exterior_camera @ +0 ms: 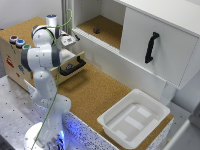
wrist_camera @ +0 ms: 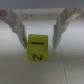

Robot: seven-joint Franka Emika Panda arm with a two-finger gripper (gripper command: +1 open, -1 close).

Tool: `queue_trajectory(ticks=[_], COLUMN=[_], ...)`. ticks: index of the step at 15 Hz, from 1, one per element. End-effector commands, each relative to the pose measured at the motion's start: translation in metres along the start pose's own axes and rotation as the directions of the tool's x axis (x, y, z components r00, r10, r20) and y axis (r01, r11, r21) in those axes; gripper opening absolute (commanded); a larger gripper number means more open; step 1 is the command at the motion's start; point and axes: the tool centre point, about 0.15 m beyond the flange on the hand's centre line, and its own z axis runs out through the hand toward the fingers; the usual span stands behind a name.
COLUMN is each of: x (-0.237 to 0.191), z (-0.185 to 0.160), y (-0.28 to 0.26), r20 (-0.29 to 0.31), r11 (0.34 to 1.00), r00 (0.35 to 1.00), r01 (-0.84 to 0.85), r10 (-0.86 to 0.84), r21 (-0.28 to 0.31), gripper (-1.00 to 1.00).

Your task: Move to the drawer, then place the yellow object

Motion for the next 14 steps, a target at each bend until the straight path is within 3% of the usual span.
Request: queue_trajectory(ticks=[1, 5, 8, 14], x=[-0.01, -0.003, 0.004, 0.005], z=[-0.048, -0.107, -0.14, -0.149], y=[-0.001, -0.003, 0.003, 0.012], r20=[-0.161, -0.197, -0.152, -0.139], r11=[0.995, 0.997, 0.995, 0.992], r00=[0.983, 0.978, 0.988, 0.988], r01=[0.095, 0.064, 0.0, -0.075], r10=[-0.09, -0.073, -0.015, 0.06], r21=[0.022, -0.05, -0.097, -0.103], gripper=[1.0, 1.0, 1.0, 1.0])
